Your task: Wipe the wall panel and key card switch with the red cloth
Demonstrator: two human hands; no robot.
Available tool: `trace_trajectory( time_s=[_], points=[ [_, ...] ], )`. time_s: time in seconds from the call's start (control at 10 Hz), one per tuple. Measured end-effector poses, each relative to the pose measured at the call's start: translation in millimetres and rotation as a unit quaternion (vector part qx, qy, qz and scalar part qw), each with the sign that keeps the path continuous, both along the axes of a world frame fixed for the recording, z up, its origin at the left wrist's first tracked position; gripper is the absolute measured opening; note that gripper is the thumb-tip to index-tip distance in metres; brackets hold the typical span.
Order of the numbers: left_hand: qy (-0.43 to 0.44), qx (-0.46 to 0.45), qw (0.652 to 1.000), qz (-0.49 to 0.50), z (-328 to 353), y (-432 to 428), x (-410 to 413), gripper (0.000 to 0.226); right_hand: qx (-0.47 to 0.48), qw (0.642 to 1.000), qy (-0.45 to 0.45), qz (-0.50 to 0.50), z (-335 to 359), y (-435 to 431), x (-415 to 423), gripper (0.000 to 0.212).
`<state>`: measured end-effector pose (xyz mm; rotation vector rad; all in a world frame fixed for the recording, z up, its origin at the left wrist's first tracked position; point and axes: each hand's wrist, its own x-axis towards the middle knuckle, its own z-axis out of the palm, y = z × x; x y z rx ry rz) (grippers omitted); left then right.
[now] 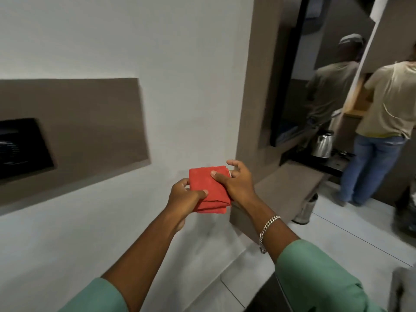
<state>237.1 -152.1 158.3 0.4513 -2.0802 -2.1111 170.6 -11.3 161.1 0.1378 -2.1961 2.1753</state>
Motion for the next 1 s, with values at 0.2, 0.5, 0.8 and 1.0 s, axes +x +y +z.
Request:
trace_trajectory(
  time_s=[0.2, 0.5, 0.8, 1.0],
  points=[
    [-0.062, -0.002, 0.997, 0.054, -69.8, 96.1, -98.6, 0.024, 0.072, 0.995, -0.061, -0.026, -57.1, 90.7, -104.0, 0.049],
    [-0.134, 0.05, 0.987, 0.072, -175.0, 188.0, -207.3, 0.025, 0.176, 0.967, -0.181, 0.036, -141.0, 185.4, -226.0, 0.075],
    [-0.196, 0.018, 0.98, -0.018, -248.0, 211.1, -262.2, 0.042, 0.328, 0.927, -0.166, 0.07, -228.7, 198.5, -301.1, 0.069],
    [-0.168, -0.086, 0.981, 0.036, -223.8, 180.3, -247.5, 0.053, 0.508, 0.861, 0.018, 0.014, -227.6, 177.8, -282.3, 0.057]
  ],
)
